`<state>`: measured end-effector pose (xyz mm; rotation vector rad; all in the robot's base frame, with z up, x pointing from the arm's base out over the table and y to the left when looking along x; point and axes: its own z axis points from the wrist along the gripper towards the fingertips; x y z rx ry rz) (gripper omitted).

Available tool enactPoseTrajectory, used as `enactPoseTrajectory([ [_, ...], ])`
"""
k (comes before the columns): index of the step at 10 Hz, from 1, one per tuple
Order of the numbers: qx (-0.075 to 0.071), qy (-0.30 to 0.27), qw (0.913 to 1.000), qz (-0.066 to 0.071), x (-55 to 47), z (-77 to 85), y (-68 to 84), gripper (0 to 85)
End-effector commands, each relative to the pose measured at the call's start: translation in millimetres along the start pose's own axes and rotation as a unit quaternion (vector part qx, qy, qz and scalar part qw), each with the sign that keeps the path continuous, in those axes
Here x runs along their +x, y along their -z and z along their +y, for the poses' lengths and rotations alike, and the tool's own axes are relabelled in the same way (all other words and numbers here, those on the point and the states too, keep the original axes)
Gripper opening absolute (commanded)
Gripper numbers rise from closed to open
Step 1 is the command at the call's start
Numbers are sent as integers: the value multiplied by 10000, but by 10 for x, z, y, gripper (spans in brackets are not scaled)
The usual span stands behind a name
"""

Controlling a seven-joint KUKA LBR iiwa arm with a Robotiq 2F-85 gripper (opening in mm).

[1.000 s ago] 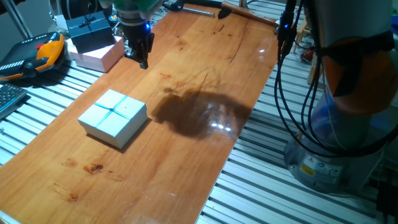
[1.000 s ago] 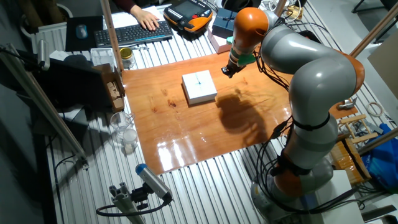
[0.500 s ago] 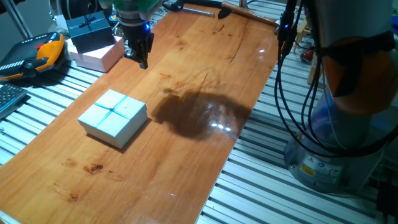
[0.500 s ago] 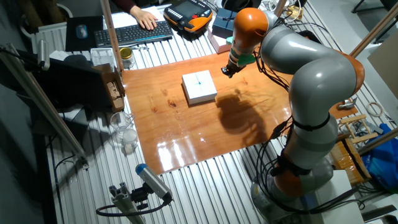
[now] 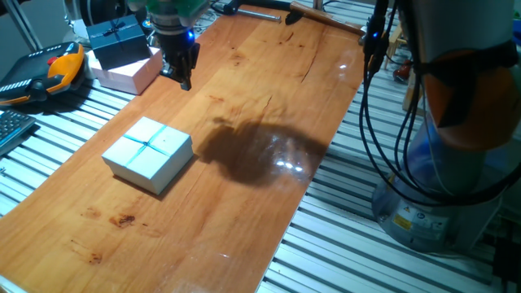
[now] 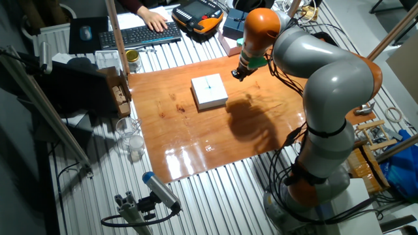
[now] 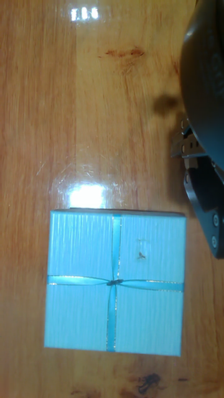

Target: Cover the box

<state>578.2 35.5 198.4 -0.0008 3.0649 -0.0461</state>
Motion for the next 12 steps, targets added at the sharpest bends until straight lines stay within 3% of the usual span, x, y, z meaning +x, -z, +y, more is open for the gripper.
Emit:
enactPoseTrajectory([
  [1,25,-23,10000,-12,-4,23,14,0],
  [3,-135,-81,9999,36,-3,-2,21,0],
  [12,-233,-209,9995,101,-17,56,51,0],
])
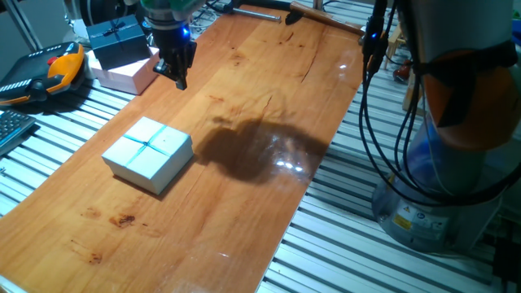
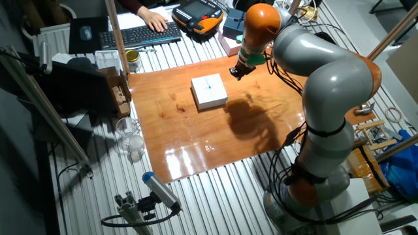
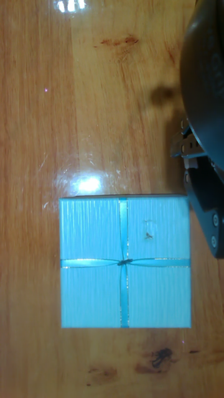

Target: Cover the box

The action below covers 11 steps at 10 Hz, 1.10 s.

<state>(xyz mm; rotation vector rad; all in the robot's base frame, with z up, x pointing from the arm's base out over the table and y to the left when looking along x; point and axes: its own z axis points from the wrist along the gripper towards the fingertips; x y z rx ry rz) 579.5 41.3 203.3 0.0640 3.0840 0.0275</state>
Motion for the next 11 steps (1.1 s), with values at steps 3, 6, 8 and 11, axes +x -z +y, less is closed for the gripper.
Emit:
enactPoseTrajectory([
  [3,135,-352,9993,-18,0,-2,0,0],
  [6,-8,-544,9985,94,0,-2,0,0],
  [8,-100,-564,9983,103,0,-2,0,0],
  [11,-5,-490,9987,132,27,-10,42,0],
])
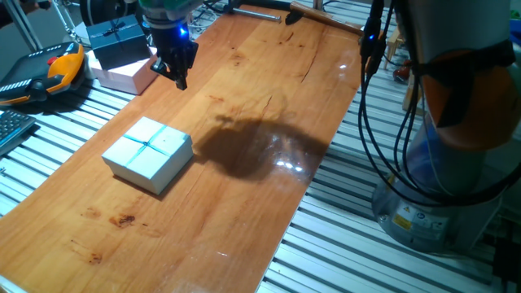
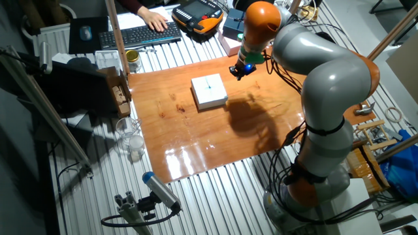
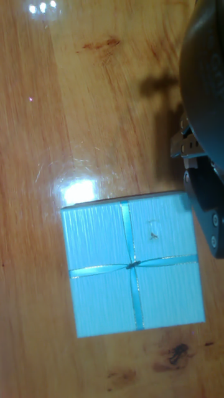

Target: Cover the box

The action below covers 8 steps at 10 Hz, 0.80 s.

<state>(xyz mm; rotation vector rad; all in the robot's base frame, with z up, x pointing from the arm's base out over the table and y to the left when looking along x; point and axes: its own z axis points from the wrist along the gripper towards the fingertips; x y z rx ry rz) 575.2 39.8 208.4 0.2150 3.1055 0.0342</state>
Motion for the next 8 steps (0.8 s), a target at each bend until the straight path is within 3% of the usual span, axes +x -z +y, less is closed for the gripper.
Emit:
enactPoseTrajectory([
  [1,-27,17,10000,29,40,-22,65,0],
  [3,-108,46,9999,117,115,-92,208,0],
  [8,-72,177,9998,42,223,-129,380,0],
])
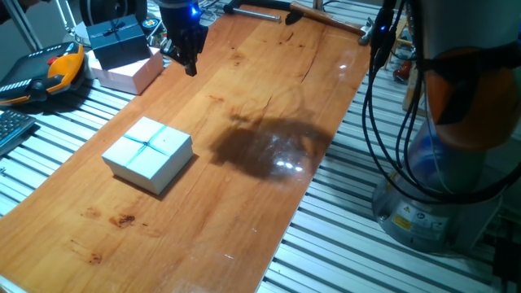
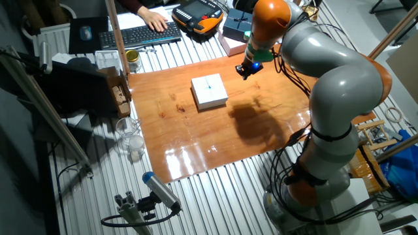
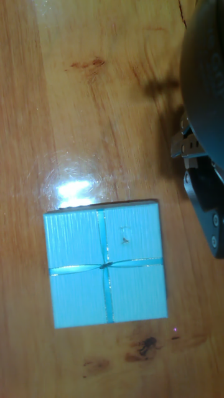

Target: Cover the box

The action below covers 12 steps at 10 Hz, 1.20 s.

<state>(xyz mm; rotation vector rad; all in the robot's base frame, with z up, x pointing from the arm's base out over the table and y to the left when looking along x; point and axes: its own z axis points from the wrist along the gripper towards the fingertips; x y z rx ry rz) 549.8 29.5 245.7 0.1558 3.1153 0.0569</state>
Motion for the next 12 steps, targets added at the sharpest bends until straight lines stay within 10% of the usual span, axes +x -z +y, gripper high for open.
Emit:
enactPoseTrajectory([
  [1,14,26,10000,-15,2,0,2,0],
  [12,58,27,9999,-112,-12,-9,-20,0],
])
